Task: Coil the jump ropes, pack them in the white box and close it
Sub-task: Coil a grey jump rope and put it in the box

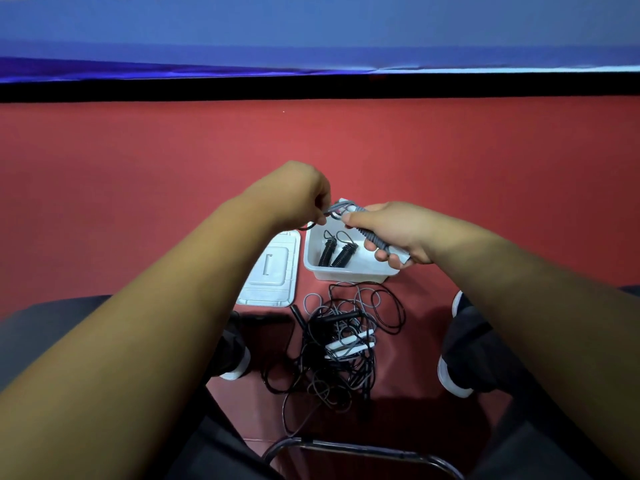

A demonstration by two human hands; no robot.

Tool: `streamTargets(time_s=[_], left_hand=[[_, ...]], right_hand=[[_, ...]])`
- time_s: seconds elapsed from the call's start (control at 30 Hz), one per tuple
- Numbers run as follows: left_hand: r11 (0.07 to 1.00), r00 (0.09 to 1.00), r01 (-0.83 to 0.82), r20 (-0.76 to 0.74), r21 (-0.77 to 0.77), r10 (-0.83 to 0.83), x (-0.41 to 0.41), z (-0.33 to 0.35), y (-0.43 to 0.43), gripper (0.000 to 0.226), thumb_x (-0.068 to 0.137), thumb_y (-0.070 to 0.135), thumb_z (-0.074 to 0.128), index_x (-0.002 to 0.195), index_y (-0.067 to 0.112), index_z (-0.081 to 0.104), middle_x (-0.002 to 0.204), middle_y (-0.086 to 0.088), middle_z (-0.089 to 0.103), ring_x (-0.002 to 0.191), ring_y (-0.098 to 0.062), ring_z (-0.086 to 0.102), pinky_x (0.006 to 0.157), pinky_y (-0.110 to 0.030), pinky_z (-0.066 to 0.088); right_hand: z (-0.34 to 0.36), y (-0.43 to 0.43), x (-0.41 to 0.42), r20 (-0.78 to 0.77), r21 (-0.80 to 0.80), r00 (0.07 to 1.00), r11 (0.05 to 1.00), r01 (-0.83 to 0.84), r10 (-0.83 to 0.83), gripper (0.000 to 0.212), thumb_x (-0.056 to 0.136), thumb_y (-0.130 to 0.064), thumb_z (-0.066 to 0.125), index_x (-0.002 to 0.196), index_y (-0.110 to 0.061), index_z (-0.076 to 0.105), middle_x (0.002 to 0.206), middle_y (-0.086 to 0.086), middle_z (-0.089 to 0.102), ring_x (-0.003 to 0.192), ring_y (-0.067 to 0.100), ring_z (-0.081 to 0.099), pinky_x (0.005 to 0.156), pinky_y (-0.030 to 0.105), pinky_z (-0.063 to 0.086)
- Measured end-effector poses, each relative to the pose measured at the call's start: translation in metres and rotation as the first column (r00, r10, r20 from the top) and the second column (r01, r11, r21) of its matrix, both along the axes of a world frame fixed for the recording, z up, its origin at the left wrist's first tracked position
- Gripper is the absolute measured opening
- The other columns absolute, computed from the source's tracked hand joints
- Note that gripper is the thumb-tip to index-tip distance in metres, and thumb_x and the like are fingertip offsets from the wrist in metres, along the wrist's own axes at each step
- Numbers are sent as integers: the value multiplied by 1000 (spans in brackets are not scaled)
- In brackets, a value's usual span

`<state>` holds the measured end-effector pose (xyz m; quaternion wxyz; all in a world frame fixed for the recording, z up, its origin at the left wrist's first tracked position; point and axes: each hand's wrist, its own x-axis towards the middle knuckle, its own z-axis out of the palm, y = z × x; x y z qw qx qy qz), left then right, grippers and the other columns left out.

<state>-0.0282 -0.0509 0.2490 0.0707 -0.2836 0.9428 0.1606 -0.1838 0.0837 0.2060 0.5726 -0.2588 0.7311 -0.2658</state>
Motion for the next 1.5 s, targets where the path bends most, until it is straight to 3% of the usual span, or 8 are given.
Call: streamTargets(time_s=[0.2, 0.43, 0.57, 0.77, 0.9, 1.17, 1.27, 1.5], left_hand=[[989, 991, -126, 24, -72, 128, 2, -15, -5, 32, 75, 39, 89, 72, 24, 60, 71, 10, 62, 76, -22, 60, 66, -33, 51], [976, 981, -191, -13, -103, 191, -1, -16, 0, 14, 82, 36, 74, 81, 24, 67, 75, 6, 67, 79, -25, 64, 65, -32, 48], [961, 960, -220, -137, 170, 244, -3, -18, -1, 20, 93, 38, 72, 93, 19, 80, 74, -7, 72, 64, -19, 59, 64, -33, 49], [696, 856, -116, -284, 709, 432, 2, -12, -3, 33, 95, 38, 75, 85, 7, 76, 90, -21, 75, 79, -23, 62, 86, -44, 58], [538, 779, -26, -320, 843, 539, -4, -13, 4, 22, 104, 23, 63, 88, 9, 66, 76, -8, 66, 64, -16, 59, 66, -28, 53], [459, 720, -24, -303, 888, 624, -11, -17, 3, 42, 109, 44, 46, 96, 14, 71, 62, 1, 50, 57, -15, 36, 59, -34, 26], [484, 714, -14, -330, 875, 617, -12, -19, 0, 44, 111, 37, 43, 97, 8, 74, 55, -1, 40, 55, -18, 37, 59, -34, 28], [601, 842, 57, -362, 798, 401, -2, -20, -5, 8, 105, 15, 61, 107, 8, 64, 84, -11, 71, 81, -25, 66, 83, -34, 55]], right_hand=[[1, -1, 4, 156, -83, 988, 996, 24, -11, 35, 94, -58, 73, 116, -31, 72, 73, -1, 57, 56, 15, 49, 49, 21, 38], [5, -2, 6, 279, -53, 953, 990, 134, -114, 42, 94, -69, 66, 112, -32, 68, 78, 2, 62, 58, 18, 53, 52, 26, 44], [14, -3, 5, 311, -43, 926, 970, 238, -213, 53, 90, -79, 60, 116, -33, 66, 75, -1, 58, 54, 15, 47, 50, 22, 38], [19, -3, -1, 281, -68, 915, 945, 319, -289, 66, 82, -93, 52, 106, -35, 71, 70, -3, 53, 51, 14, 44, 48, 20, 32], [22, -6, -3, 294, -61, 907, 941, 334, -303, 53, 86, -82, 57, 105, -34, 71, 68, -3, 51, 48, 14, 40, 49, 20, 31], [24, -7, -7, 318, -44, 885, 927, 372, -340, 47, 85, -78, 60, 101, -35, 71, 69, -4, 51, 50, 13, 39, 51, 20, 30], [23, -6, -10, 320, -42, 879, 922, 385, -352, 48, 86, -78, 60, 103, -34, 70, 68, -4, 51, 50, 13, 39, 52, 19, 29], [23, -4, -15, 304, -38, 885, 924, 382, -353, 50, 87, -78, 59, 100, -31, 71, 69, -4, 53, 52, 13, 38, 50, 20, 31]])
